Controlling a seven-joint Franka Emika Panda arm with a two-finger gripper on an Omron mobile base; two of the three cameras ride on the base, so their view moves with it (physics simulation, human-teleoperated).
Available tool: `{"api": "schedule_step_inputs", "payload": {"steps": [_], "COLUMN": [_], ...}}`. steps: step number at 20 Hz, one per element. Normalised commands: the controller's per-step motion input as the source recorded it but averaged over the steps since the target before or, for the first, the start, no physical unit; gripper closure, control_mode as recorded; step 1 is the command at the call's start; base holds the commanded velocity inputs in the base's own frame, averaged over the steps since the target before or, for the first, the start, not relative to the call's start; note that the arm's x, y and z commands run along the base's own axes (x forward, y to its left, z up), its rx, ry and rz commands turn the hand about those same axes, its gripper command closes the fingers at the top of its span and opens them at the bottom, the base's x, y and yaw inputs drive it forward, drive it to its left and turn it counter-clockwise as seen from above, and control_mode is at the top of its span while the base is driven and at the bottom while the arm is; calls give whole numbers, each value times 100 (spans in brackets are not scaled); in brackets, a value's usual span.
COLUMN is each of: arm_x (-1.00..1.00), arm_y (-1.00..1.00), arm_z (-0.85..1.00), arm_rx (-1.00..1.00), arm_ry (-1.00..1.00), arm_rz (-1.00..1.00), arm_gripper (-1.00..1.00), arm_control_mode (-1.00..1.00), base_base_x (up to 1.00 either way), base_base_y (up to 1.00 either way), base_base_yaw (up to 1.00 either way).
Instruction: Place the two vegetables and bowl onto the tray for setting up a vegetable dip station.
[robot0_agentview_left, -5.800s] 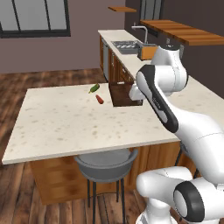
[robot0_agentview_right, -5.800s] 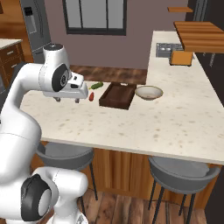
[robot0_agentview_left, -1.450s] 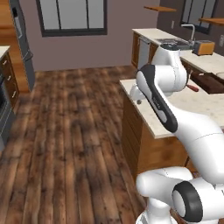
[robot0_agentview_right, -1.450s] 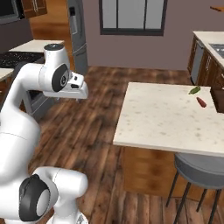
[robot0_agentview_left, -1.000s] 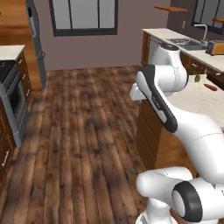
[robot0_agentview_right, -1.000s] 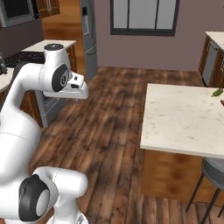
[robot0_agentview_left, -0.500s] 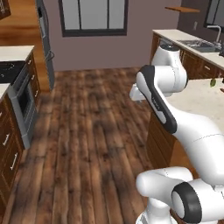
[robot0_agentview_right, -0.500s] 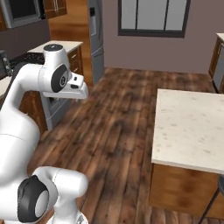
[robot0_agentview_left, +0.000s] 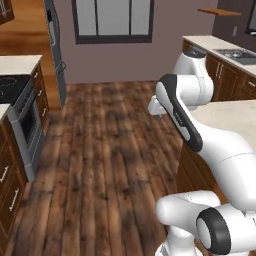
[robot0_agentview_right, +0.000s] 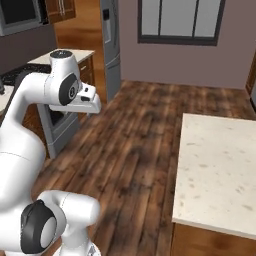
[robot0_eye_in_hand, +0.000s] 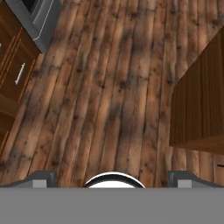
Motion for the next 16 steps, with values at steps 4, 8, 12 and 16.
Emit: {"api": "schedule_step_inputs", "payload": {"steps": [4,8,12,16], "arm_x": [0,0,0,0], "arm_y": [0,0,0,0], "arm_z": [0,0,0,0], "arm_rx": [0,0,0,0], "arm_ry": [0,0,0,0], "arm_rz": [0,0,0,0], "arm_gripper": [-100,-100,-100,-100], "arm_control_mode": [100,100,100,100], "base_base_x": [71,71,71,72], "base_base_y": [1,0,0,1], "base_base_yaw": [1,0,0,0]}}
